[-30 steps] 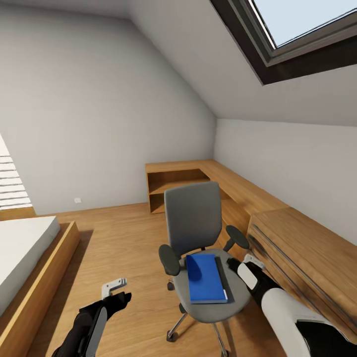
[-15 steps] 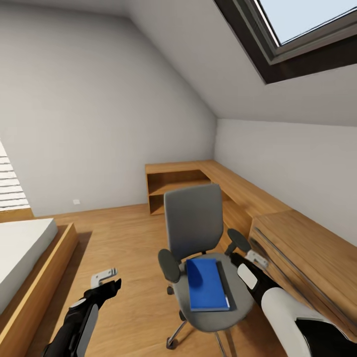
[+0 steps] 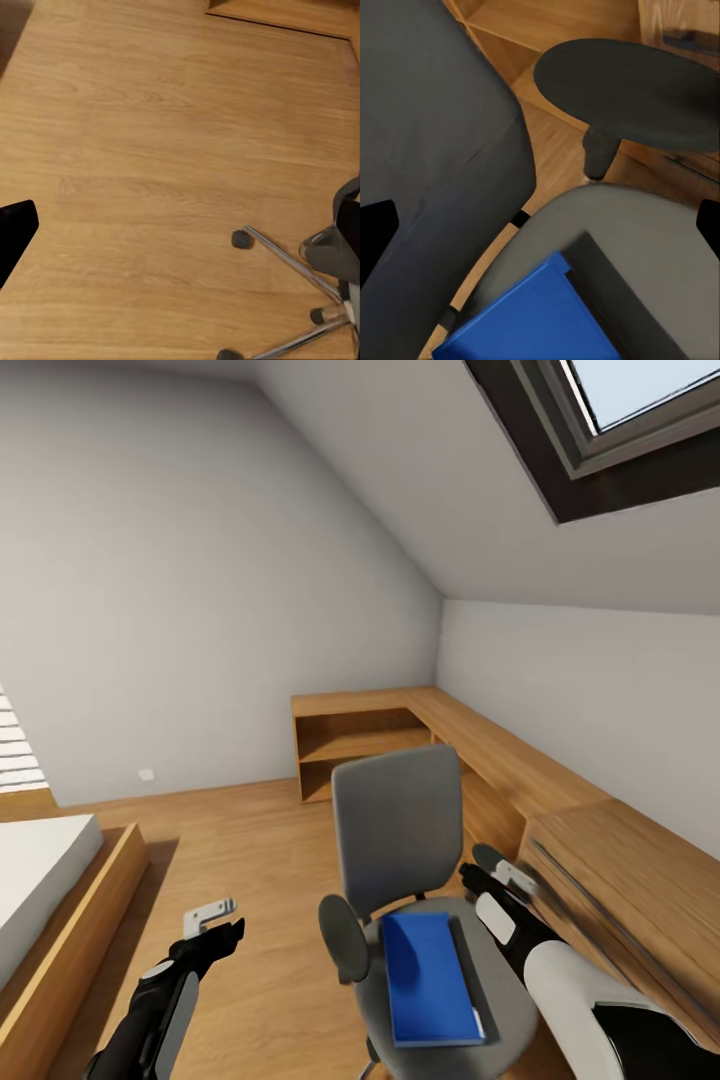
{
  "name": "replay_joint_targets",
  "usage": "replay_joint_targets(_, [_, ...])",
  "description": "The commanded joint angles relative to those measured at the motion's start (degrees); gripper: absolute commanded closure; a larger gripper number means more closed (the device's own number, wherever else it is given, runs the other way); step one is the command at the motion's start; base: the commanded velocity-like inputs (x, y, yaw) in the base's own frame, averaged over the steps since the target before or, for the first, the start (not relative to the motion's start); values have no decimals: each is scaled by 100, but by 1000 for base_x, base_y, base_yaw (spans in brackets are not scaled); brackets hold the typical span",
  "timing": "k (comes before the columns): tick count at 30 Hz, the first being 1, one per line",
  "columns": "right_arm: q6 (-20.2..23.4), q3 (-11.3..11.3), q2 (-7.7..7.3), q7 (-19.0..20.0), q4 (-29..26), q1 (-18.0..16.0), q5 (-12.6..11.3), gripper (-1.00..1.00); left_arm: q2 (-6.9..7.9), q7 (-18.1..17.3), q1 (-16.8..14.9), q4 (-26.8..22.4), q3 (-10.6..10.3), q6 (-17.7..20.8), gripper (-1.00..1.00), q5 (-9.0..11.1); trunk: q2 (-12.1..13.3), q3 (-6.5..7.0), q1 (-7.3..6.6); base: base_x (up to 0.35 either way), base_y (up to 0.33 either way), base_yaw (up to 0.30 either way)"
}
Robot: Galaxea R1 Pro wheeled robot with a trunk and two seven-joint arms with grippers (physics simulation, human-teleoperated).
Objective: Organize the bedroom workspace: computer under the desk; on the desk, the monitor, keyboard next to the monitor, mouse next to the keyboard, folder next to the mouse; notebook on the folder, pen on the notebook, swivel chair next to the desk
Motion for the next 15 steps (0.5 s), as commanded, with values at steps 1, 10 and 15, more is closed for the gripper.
replay_joint_targets(1, [-28, -35, 5, 39, 0, -3, -22, -100, -3, 25, -3, -12, 5, 30, -100, 53, -4, -7, 3, 190, 18, 0])
replay_joint_targets(10, [-32, -28, 9, 254, 0, 1, -13, -100, -9, 25, -4, -182, -16, 59, -100, 56, -44, -25, 25, 73, 7, 0])
replay_joint_targets(15, [-21, -30, 26, 281, -7, 2, -44, -100, -10, 26, -4, -407, -16, 89, -100, 64, -244, -115, 134, 13, 1, 0])
